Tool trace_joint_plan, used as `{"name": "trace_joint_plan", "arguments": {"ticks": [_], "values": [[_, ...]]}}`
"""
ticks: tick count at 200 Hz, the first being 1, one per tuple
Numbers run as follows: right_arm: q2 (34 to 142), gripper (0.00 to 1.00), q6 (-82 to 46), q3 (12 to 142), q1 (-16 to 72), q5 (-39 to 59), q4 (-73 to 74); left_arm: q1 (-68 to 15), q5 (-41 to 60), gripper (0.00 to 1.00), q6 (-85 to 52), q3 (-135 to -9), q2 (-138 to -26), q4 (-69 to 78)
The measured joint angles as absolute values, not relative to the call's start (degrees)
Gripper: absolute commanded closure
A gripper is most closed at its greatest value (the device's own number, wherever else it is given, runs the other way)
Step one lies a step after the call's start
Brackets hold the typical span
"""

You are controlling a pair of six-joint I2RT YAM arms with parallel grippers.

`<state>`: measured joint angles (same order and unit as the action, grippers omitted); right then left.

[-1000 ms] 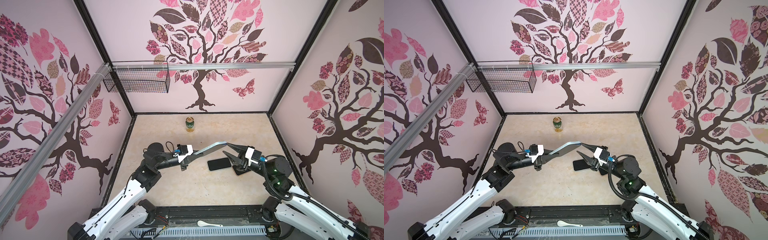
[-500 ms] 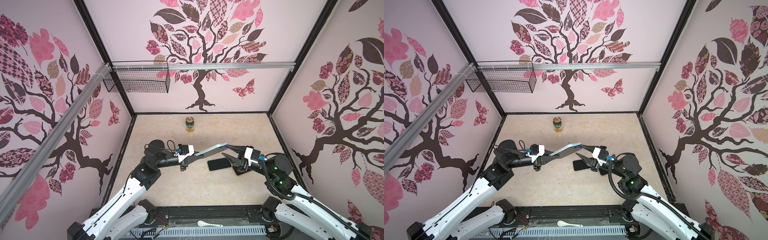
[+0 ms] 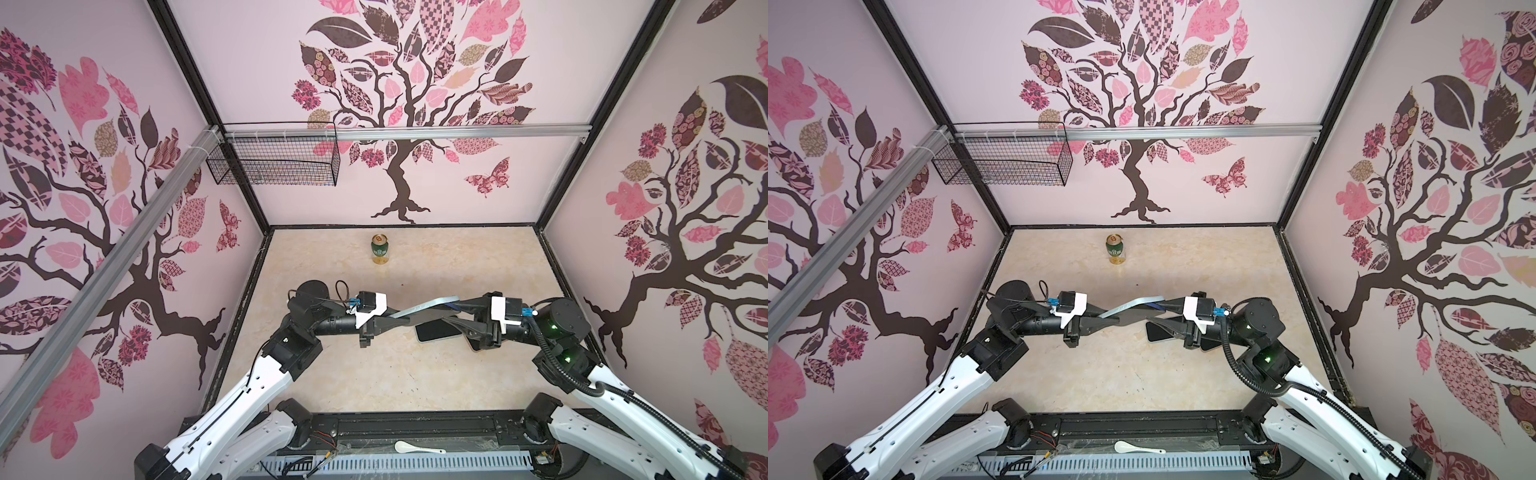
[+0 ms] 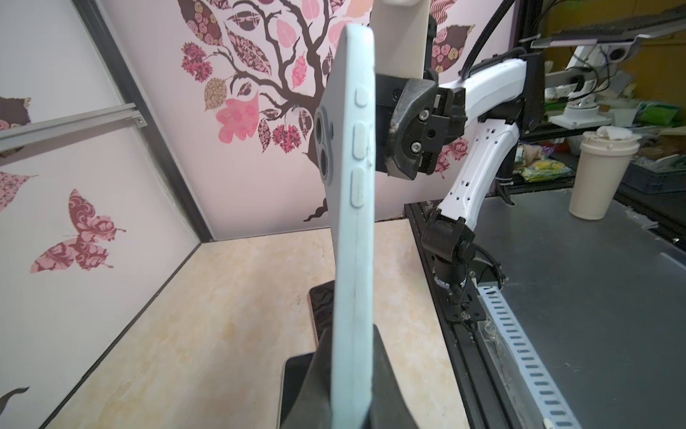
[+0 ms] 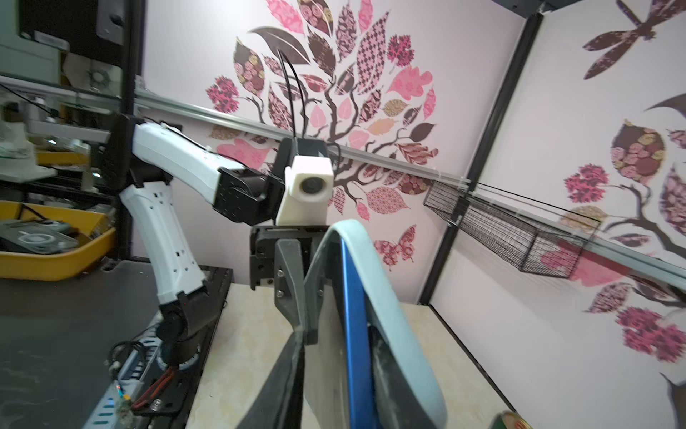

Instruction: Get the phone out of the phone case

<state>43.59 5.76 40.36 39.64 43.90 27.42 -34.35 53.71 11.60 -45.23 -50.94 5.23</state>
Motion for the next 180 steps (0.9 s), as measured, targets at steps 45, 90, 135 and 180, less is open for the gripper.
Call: {"name": "trace_joint_plan", "arguments": {"ticks": [45, 90, 135, 180], "values": [[48.01, 0.69, -5.69, 41.76, 39.55, 50.11, 39.70, -36.01, 54.46, 1.00, 2.11, -42.52, -51.18, 18.04], [50.15, 0.70, -9.13, 43.92, 40.51, 51.48, 44.03, -37.63, 53.84, 1.00, -6.46, -40.45, -52.95, 30.92], [51.48, 0.75, -10.55, 44.66, 41.54, 49.01, 47.90, -40.62, 50.22, 1.00, -9.50, -40.42, -54.65, 37.41], [53.84, 0.75, -13.10, 44.66, 41.63, 46.48, 52.53, -41.39, 46.50, 1.00, -13.54, -39.59, -56.29, 43.57]]}}
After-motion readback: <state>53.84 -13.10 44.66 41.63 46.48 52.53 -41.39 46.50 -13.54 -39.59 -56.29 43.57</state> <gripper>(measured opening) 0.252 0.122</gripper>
